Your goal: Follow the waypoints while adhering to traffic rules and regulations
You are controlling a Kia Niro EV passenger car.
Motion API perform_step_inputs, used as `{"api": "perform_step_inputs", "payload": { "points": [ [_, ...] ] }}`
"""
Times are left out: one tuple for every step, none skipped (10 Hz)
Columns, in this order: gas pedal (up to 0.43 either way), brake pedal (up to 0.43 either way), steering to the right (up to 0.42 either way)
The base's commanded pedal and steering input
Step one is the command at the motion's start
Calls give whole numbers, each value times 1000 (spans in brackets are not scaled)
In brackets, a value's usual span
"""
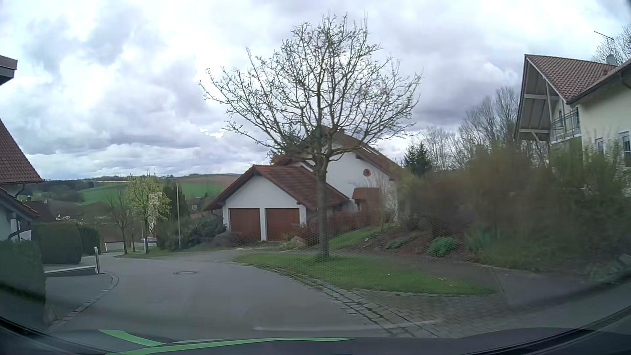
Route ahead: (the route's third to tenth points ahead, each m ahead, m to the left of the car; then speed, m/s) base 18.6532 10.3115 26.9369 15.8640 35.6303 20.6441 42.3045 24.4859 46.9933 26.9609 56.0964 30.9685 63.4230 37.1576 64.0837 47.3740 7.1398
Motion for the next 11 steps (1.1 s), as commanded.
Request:
{"api": "perform_step_inputs", "payload": {
  "points": [
    [0,91,-174],
    [0,91,-179],
    [0,91,-187],
    [0,91,-194],
    [0,91,-199],
    [0,91,-200],
    [0,91,-199],
    [0,98,-199],
    [0,91,-198],
    [0,98,-196],
    [0,98,-195]
  ]
}}
